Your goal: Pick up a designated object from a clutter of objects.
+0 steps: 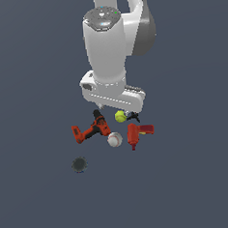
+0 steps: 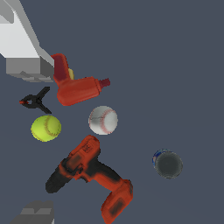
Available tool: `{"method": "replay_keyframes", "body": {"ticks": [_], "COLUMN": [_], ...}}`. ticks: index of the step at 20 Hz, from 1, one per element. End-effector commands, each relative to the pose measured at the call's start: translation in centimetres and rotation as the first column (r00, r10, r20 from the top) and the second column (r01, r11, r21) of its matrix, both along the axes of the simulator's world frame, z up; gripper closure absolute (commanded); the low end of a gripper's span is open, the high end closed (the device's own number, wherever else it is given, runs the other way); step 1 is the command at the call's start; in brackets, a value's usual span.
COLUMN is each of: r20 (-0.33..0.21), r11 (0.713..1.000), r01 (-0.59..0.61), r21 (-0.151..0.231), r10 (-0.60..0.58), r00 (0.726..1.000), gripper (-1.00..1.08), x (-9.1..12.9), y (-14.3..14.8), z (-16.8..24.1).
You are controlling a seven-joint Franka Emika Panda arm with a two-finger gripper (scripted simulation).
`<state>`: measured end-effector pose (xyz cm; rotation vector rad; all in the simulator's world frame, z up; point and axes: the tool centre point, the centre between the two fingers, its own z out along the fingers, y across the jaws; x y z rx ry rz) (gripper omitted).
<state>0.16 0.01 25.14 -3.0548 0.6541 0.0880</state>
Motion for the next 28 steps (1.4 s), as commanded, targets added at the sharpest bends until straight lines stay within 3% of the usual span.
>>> {"method": "replay_keyframes", "body": {"ticks": [1,8,14,21,28], "r20": [-0.005,-0.023,-0.042,-0.067,-0.091], "r11": [0.998,0.978,0.942,0.877,0.79], "r01": [0.056,0.208,0.337,0.48,0.613], "r21": [0.004,0.013,0.014,0.009,-0.006], "r10": [-0.056,-0.208,-0.336,-0.479,-0.611], "r00": [0.998,0.978,0.941,0.875,0.786], "gripper": [-1.0,-1.0,-1.0,-1.0,-1.0], "x": [0.2,0.4,0.4,0.1,-0.4], "y": [1.0,3.6,5.9,8.5,11.1], "z": [-1.0,-3.7,-6.0,-8.8,-11.5]}}
